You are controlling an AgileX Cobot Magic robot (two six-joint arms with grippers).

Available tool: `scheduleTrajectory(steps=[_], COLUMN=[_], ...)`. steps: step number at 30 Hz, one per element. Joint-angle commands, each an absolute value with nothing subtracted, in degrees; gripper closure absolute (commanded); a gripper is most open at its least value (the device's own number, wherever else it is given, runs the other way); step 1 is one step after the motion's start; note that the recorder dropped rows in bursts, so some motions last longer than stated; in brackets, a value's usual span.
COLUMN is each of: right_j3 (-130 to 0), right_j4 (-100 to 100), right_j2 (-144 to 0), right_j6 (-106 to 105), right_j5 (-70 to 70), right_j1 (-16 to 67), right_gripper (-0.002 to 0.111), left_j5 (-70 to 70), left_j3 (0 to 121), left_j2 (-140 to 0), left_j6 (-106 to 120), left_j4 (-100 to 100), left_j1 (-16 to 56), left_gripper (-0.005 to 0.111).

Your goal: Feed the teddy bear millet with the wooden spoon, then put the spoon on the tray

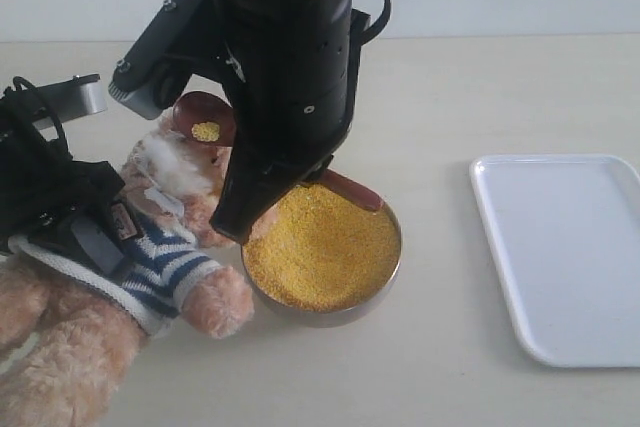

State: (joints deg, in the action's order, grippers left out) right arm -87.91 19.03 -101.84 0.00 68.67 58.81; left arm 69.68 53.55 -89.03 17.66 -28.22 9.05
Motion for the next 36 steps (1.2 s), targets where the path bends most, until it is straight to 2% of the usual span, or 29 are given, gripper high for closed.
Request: scheduleTrajectory(steps=[1, 29, 36], right_j3=[-87.93, -87.93, -87.93], right_j4=[19.54, 27.60, 31.14], right_j2=[-102.45, -103.47, -103.50], right_j6=[-0.53, 0.00, 0.00], right_j5=[67.37, 66.24, 66.77], right_j1=[59.06, 60.02, 62.65], right_gripper=[0.109, 0.109, 0.109], left_j5=[69.96, 69.96, 69.96], left_j3=[53.38, 53.38, 53.38], left_j2=[-88.35, -88.35, -88.35], left_j6=[17.61, 17.61, 17.61], left_j4=[-29.06, -29.18, -29.18], left_j1=[9.38, 9.38, 9.38], left_gripper=[0.103, 0.103, 0.103])
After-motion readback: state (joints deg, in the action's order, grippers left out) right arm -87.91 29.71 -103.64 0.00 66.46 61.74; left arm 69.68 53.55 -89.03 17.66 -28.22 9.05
